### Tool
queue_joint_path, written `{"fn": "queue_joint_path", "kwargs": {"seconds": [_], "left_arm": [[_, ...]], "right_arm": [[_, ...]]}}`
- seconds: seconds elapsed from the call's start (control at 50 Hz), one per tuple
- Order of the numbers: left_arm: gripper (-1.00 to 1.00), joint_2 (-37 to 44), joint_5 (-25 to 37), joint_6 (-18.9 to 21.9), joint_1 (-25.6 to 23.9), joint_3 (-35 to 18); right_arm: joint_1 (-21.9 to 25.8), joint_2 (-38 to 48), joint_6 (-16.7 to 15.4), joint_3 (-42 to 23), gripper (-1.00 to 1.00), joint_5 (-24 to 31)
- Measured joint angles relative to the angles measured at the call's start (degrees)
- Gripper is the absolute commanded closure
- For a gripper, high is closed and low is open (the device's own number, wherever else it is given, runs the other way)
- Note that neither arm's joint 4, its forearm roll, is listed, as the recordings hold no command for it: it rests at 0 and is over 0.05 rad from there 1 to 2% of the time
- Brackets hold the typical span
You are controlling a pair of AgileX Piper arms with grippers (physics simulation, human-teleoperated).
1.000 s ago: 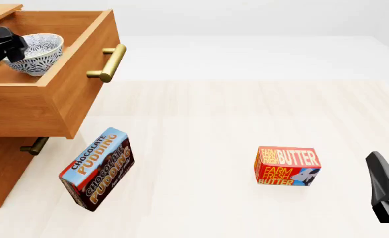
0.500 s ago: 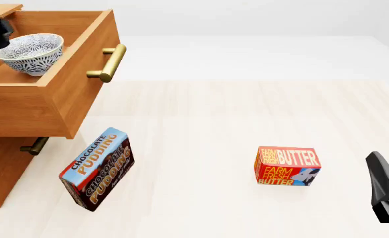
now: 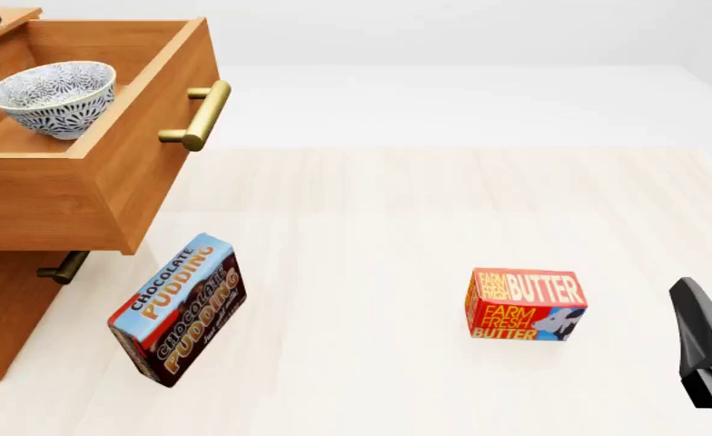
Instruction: Put the bowl in the top drawer of the cabinet.
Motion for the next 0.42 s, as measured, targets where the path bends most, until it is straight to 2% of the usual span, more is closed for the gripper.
{"fn": "queue_joint_path", "kwargs": {"seconds": [0.42], "left_arm": [[-1.00,-6.4,4.4,0.7,-1.7,-0.4]], "right_arm": [[0.0,0.0,0.0,0.0,-1.00,0.0]]}}
